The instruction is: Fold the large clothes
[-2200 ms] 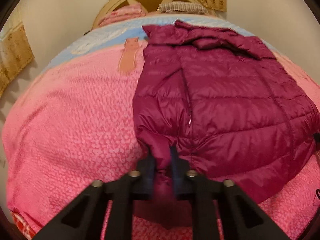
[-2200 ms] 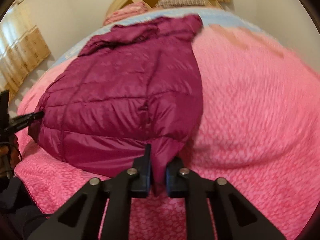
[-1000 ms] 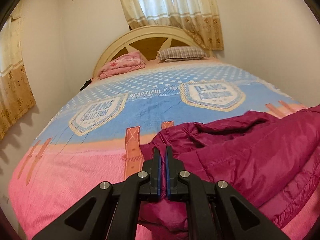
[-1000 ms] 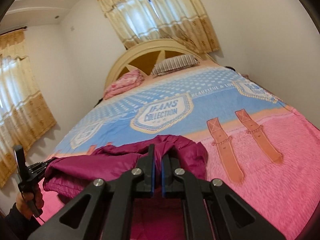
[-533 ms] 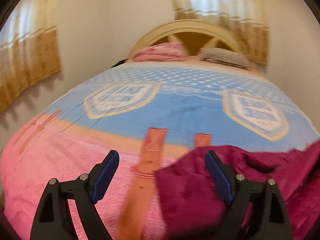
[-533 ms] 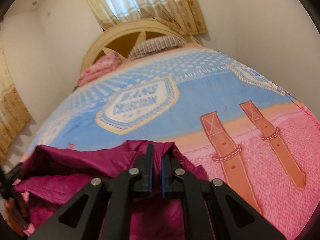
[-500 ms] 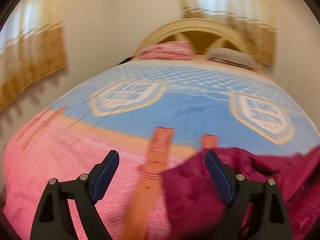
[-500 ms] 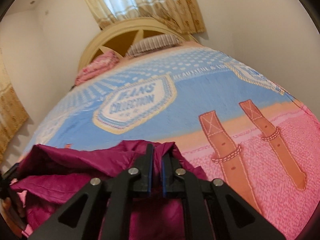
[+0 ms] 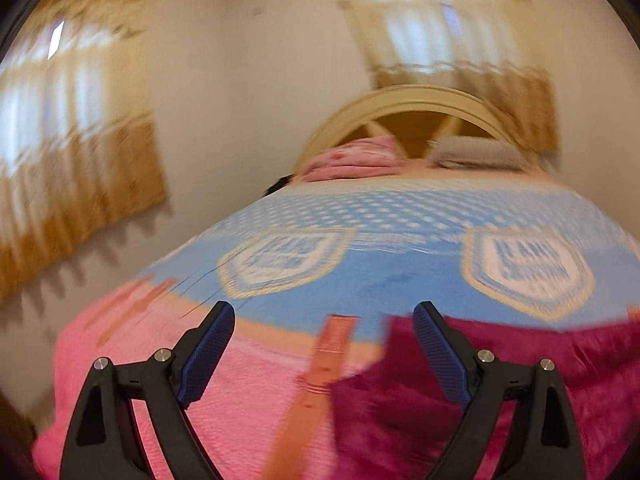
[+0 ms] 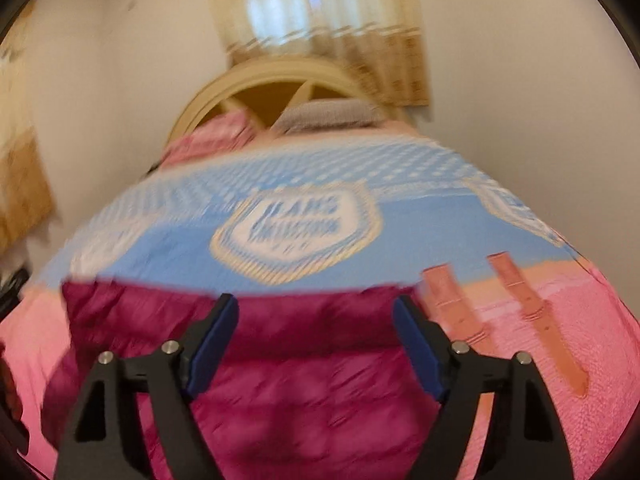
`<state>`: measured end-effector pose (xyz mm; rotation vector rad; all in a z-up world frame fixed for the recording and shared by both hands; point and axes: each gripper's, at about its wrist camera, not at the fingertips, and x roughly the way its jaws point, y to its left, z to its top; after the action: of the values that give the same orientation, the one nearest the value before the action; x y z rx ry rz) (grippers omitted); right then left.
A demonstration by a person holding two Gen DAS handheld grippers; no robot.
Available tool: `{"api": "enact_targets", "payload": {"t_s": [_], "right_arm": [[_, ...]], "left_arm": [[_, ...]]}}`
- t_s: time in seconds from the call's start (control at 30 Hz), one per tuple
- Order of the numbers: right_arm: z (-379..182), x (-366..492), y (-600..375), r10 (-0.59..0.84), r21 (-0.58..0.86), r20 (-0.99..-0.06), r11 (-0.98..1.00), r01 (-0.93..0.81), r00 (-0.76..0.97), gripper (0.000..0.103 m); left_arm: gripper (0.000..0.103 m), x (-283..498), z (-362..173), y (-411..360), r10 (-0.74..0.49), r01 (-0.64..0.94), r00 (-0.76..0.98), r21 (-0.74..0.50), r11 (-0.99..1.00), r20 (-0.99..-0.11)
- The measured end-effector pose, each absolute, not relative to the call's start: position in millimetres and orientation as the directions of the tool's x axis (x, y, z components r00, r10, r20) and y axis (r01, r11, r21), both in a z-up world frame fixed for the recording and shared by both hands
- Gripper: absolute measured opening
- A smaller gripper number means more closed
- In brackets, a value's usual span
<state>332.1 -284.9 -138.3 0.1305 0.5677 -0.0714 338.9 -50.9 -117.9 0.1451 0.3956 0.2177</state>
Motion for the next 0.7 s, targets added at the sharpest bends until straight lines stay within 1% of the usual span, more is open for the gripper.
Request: {"api": "enact_targets", "payload": {"t_s": [0.07, 0.13, 0.2, 0.27, 0.3, 0.33, 0.37, 0.43, 0.5, 0.7], "right_arm": [[-155, 341, -267, -0.039, 0.046, -0.586, 0.996, 0.081, 0.809, 0.079], [-174, 353, -262, -0.076, -0.004, -0.626, 0.996, 0.094, 0.776, 0.078], [-190, 364, -267, -0.095, -0.024, -0.654, 0.994, 0.106, 0.750, 0.078], [-205, 375, -279, -0.120, -0.036, -0.676, 0.991, 0.130, 0.727, 0.078], [-210, 379, -283, -0.119, -0.028, -0.682, 0.990, 0.137, 0.722, 0.078], [-214, 381, -285, -0.111, -0.018, -0.687, 0.990, 0.136, 0.718, 0.078], [-218, 385, -288, -0.100, -0.005, -0.694, 0.991, 0.134, 0.713, 0.078], [-224, 387, -290, -0.094, 0.005, -0.688, 0.991, 0.133, 0.720, 0.078], [-229, 390, -285, -0.088, 0.005, -0.694, 0.992, 0.127, 0.714, 0.079], [-237, 395, -285, -0.077, 0.021, -0.719, 0.991, 0.132, 0.691, 0.081]], "left_arm": [[0.093, 344, -128, -76, 0.214, -0.128, 0.907, 0.245, 0.961, -0.364], [0.094, 359, -148, -104, 0.230, -0.093, 0.897, 0.348, 0.933, -0.377], [0.094, 378, -167, -112, 0.285, -0.109, 0.876, 0.417, 0.903, -0.388], [0.094, 406, -188, -110, 0.349, -0.130, 0.831, 0.460, 0.878, -0.433], [0.094, 421, -200, -102, 0.379, -0.149, 0.796, 0.455, 0.878, -0.472], [0.094, 428, -206, -97, 0.380, -0.152, 0.775, 0.435, 0.888, -0.505], [0.094, 438, -216, -88, 0.368, -0.150, 0.742, 0.397, 0.906, -0.560], [0.096, 445, -228, -80, 0.343, -0.151, 0.711, 0.344, 0.927, -0.613], [0.100, 447, -232, -75, 0.344, -0.163, 0.706, 0.331, 0.929, -0.619], [0.102, 456, -243, -77, 0.328, -0.153, 0.666, 0.308, 0.939, -0.670]]}}
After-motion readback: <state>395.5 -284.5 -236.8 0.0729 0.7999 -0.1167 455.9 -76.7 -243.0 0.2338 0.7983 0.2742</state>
